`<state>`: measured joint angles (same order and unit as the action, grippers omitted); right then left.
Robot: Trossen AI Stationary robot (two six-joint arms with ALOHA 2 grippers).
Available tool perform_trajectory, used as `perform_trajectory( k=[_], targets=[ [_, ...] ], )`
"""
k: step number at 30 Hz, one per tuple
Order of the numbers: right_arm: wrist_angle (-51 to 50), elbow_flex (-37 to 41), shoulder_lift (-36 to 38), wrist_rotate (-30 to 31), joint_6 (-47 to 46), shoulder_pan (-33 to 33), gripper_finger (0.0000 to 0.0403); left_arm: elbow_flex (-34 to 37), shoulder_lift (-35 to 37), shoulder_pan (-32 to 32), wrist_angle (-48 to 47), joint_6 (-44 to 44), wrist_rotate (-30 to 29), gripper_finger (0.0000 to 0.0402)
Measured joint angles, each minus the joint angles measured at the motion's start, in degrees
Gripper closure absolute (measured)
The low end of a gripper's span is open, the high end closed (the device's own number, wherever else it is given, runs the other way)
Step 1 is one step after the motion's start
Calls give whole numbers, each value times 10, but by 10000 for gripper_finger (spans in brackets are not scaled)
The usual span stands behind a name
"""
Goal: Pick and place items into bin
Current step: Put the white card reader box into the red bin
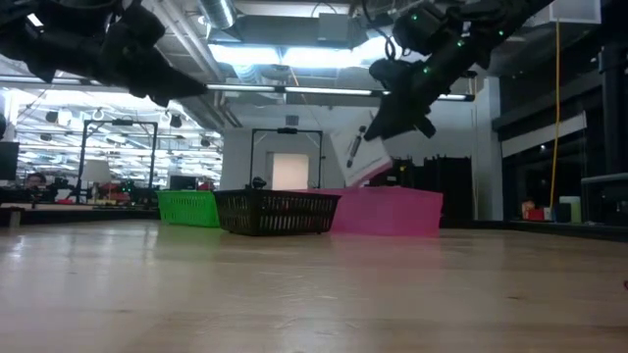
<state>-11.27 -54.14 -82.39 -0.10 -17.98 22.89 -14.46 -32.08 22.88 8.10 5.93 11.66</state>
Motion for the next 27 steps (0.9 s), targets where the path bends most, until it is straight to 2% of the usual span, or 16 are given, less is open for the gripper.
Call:
perform_trajectory(
  k=[5, 8, 17, 23, 27],
  targets=[
    [-91, -52, 0, -2, 2, 15, 382, 0, 0, 0, 13, 0, 0, 397],
    [-108, -56, 0, 0, 2, 19, 382, 0, 0, 0, 12, -1, 0, 400],
    [-17, 5, -17, -43, -14, 24, 382, 0, -1, 0, 12, -2, 0, 398],
    [7, 33, -19, -48, -35, 44, 382, 0, -1, 0, 12, -7, 0, 398],
    [20, 52, -19, -57, -51, 45, 367, 0, -1, 0, 12, -7, 0, 396]
  ],
)
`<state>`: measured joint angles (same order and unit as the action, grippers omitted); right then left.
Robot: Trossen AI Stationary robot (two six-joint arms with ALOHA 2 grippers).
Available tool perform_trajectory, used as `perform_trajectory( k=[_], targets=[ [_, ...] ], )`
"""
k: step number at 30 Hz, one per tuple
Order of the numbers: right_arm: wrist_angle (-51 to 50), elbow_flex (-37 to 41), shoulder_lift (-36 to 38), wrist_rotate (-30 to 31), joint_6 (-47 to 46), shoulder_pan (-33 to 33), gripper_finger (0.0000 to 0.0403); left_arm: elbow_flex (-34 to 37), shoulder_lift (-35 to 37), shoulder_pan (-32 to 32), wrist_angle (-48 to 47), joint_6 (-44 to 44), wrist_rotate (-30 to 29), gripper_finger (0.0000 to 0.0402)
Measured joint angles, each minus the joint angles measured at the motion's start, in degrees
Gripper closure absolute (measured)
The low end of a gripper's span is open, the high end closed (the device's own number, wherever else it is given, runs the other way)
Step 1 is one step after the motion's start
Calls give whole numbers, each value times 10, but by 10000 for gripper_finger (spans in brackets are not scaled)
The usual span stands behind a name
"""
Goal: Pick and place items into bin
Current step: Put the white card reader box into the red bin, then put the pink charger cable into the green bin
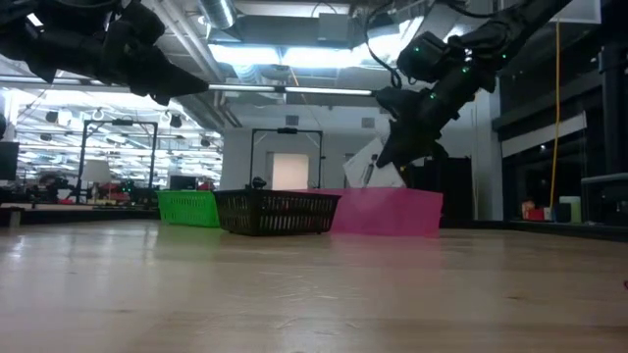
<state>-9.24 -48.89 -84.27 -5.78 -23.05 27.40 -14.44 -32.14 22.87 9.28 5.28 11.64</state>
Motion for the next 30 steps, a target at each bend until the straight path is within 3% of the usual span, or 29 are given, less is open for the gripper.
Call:
perform_trajectory(
  k=[10, 25, 30],
  targets=[
    [21, 21, 0, -14, -12, 0, 370, 0, 0, 0, 0, 0, 0, 396],
    [9, 21, 0, 28, -4, -1, 282, 0, 0, 0, 0, -2, 0, 399],
    [8, 21, 0, 89, 41, 0, 271, 0, 0, 0, 0, -2, 0, 398]
  ],
)
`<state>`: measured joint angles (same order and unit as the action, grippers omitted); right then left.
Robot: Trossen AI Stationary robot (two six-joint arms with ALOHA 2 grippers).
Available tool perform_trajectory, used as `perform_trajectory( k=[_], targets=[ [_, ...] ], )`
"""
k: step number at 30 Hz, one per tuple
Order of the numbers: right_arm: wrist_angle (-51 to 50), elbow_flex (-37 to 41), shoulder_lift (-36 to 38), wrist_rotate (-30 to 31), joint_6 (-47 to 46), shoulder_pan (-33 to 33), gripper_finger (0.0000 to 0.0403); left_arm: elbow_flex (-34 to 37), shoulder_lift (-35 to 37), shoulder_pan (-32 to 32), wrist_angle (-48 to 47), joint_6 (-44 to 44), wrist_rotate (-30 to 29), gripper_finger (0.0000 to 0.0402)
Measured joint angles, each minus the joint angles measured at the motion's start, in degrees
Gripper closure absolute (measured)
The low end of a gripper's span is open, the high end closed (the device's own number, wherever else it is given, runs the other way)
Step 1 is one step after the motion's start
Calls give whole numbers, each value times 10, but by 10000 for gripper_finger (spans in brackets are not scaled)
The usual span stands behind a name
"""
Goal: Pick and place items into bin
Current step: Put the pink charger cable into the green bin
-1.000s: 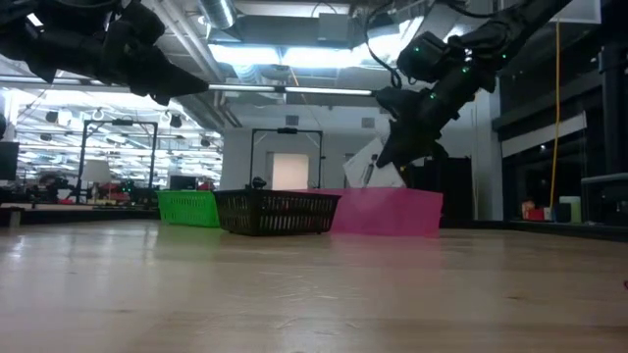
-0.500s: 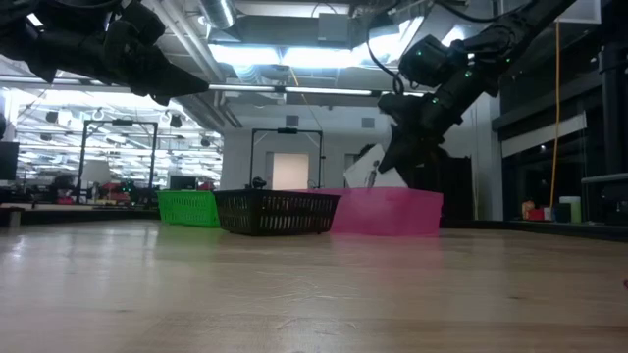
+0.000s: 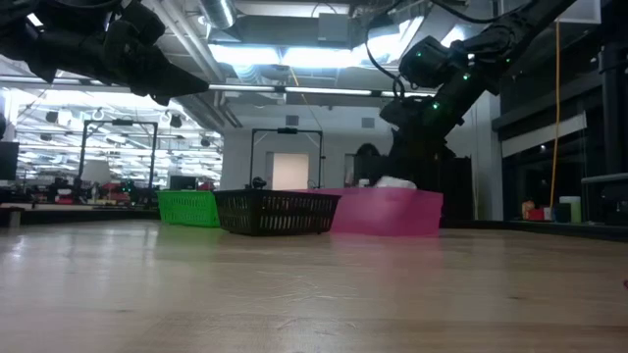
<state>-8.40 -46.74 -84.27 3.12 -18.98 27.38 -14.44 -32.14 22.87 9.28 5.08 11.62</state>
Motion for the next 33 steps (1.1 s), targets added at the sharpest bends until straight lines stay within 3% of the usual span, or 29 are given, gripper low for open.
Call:
perform_trajectory(
  k=[10, 17, 20, 26, 33],
  targets=[
    [-1, -35, 0, 67, 70, 0, 270, 0, 0, 0, 0, 0, 0, 400],
    [-2, -62, 0, -47, 100, -39, 270, 0, 0, 0, -1, 1, 0, 397],
    [-33, -68, 0, -59, 104, -82, 275, 0, 0, 0, -1, 1, 0, 400],
    [-157, -87, 0, 4, 41, -180, 317, 0, 0, 0, -1, 1, 0, 396],
    [-233, -102, 0, 28, -66, -293, 396, 0, 0, 0, -2, -35, 2, 400]
  ],
)
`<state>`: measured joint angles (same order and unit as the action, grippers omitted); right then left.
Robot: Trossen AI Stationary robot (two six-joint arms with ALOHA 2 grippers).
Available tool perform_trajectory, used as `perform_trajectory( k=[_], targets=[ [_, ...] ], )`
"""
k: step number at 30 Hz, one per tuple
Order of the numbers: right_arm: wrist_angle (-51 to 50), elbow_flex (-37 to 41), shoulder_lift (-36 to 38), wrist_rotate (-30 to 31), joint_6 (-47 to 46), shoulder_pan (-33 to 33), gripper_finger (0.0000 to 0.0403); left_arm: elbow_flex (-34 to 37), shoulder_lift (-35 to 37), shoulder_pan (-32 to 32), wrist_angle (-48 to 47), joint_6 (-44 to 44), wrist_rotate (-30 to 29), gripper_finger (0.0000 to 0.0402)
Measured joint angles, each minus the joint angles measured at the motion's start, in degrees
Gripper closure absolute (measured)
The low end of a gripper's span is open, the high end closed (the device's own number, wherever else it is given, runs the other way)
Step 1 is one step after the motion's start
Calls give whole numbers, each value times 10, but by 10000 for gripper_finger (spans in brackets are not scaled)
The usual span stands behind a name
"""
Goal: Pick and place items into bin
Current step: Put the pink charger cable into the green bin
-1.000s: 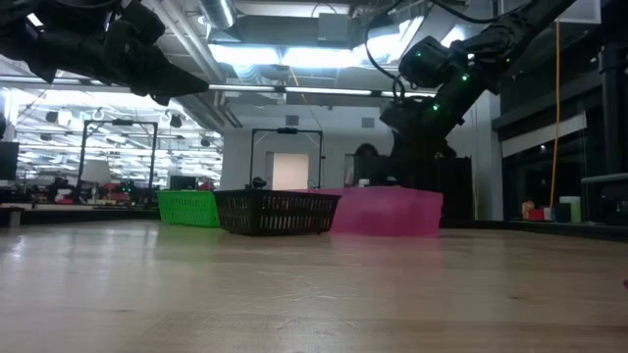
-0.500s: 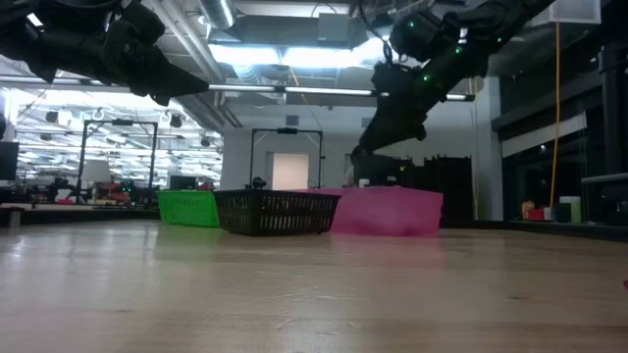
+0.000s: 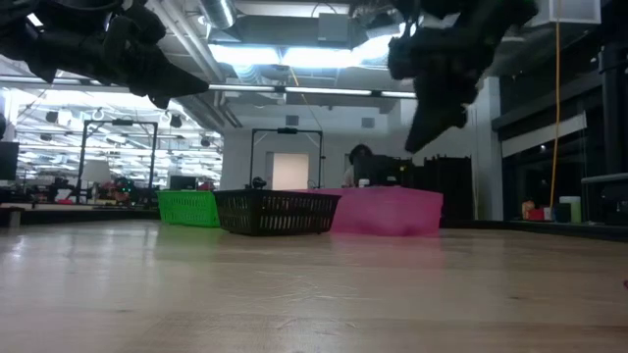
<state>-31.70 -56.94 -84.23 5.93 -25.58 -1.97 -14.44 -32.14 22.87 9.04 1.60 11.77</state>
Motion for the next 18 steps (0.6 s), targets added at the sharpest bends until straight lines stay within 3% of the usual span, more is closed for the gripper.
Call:
perform_trajectory(
  k=[7, 14, 18],
  targets=[
    [-117, -37, 0, 49, -147, -120, 401, 0, 0, -1, -4, -67, 39, 396],
    [-125, -41, -12, 52, -295, -237, 402, 0, 0, -44, -8, -86, 159, 398],
    [-127, -47, -51, 52, -358, -290, 403, 0, 0, -79, 8, -86, 164, 399]
  ],
)
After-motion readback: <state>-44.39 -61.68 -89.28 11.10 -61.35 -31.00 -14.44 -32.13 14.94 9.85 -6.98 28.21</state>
